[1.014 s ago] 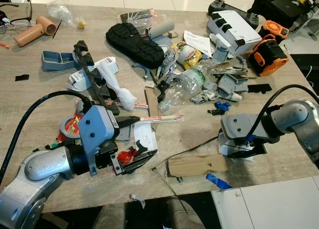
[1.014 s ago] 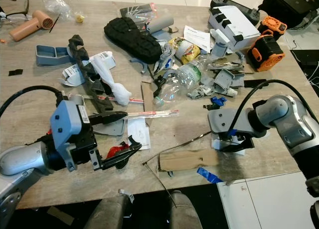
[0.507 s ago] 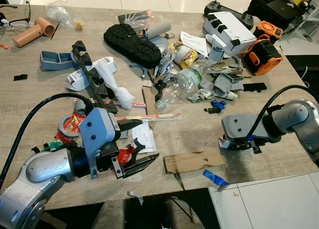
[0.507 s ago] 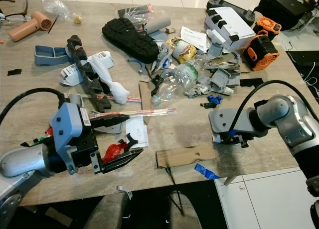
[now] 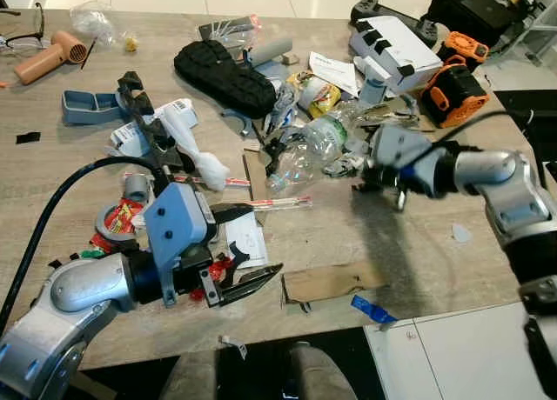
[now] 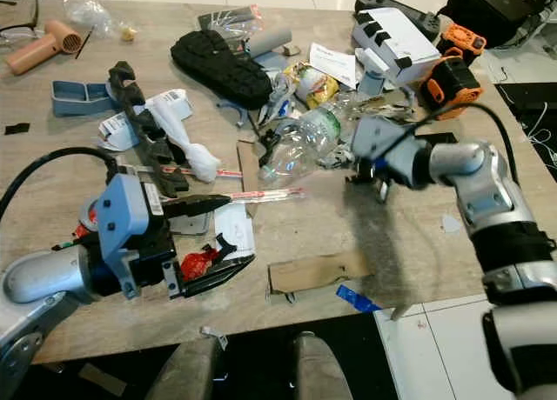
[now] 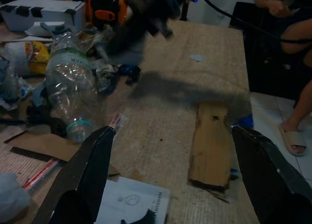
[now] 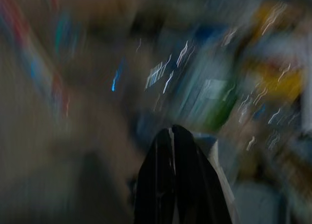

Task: Picking trash to rubbish bin

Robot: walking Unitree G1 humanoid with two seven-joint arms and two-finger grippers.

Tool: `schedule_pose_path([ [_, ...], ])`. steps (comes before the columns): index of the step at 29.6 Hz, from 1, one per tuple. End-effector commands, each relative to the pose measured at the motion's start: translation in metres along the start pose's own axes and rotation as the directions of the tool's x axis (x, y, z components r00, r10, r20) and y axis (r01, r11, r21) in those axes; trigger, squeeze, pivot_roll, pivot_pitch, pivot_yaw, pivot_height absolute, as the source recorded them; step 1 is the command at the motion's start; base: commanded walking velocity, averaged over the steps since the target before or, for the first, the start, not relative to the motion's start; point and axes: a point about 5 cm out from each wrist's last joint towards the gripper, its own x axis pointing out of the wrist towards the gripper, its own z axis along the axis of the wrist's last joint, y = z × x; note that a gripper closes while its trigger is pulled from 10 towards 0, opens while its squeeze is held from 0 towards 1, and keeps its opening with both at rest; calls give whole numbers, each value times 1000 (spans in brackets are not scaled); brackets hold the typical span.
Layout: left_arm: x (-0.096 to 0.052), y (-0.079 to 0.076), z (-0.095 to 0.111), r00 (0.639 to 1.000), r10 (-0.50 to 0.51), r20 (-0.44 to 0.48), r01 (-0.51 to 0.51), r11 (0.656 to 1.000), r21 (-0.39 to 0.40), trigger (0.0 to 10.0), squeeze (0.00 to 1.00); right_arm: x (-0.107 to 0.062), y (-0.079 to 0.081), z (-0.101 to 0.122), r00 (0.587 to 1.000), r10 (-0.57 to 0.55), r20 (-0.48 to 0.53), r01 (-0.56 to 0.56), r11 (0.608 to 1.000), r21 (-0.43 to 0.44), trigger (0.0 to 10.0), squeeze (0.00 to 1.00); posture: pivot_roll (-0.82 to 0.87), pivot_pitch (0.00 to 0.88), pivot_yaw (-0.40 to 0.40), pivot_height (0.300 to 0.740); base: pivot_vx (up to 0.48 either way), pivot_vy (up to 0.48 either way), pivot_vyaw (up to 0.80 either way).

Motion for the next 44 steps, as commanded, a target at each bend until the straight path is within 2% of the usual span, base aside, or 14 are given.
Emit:
schedule_pose_path([
  [1,4,-1,-3,1000,-5,12,5,1000,-15,10000,0,-5,-6,10,995,-30,94,22,996,88,0,0,-12,174,-86,740,0,0,0],
  [2,6,0,-3,1000,-3,21,3,1000,-12,10000,0,-5,-5,24,977,-19,210,-20,984,180,0,0,-13,167,-85,740,0,0,0],
  [8,16,12,-1,998,6,69,-6,1000,-1,10000,0,-8,1,53,877,4,481,-184,927,328,0,0,-28,114,-68,740,0,0,0],
  [15,28,33,3,988,54,143,-53,999,-13,10000,0,0,14,53,843,-41,536,-212,891,401,0,0,-41,22,-44,740,0,0,0],
  [21,46,78,-11,949,257,181,-239,964,-118,10000,0,13,35,43,873,-108,475,-147,871,468,0,0,-67,0,-24,740,0,0,0],
  [22,46,82,-14,941,284,184,-264,956,-127,10000,0,11,38,41,878,-140,458,-114,868,483,10000,0,-79,0,-18,740,0,0,0],
  [26,42,91,-29,910,374,178,-347,923,-167,10000,0,9,45,26,880,-275,388,23,840,542,10000,0,-79,0,-31,740,0,0,0],
  [28,36,97,-39,861,489,142,-459,866,-198,10000,0,16,54,11,867,-383,318,113,774,623,10000,0,-59,0,-31,740,0,0,0],
  [29,36,97,-39,861,489,142,-459,866,-198,10000,0,16,54,11,867,-383,318,113,774,623,10000,0,-59,0,-31,740,0,0,0],
  [31,28,99,-54,792,606,76,-583,787,-201,10000,0,27,67,-6,853,-463,240,208,724,658,10000,0,-30,0,-40,740,0,0,0],
  [33,28,99,-54,792,606,76,-583,787,-201,10000,0,27,67,-6,853,-463,240,208,724,658,10000,0,-30,0,-40,740,0,0,0],
  [34,22,93,-64,743,668,45,-650,736,-189,10000,0,33,69,-9,834,-500,232,257,725,639,10000,0,-8,0,-51,740,0,0,0],
  [36,19,87,-70,705,708,41,-687,696,-210,10000,0,41,68,-4,824,-505,258,247,730,637,10000,0,-13,0,-60,740,0,0,0],
  [44,33,85,-86,697,717,-21,-696,668,-264,10000,0,49,78,-2,836,-477,271,233,755,612,10000,0,-69,0,-25,740,-36,0,0],
])
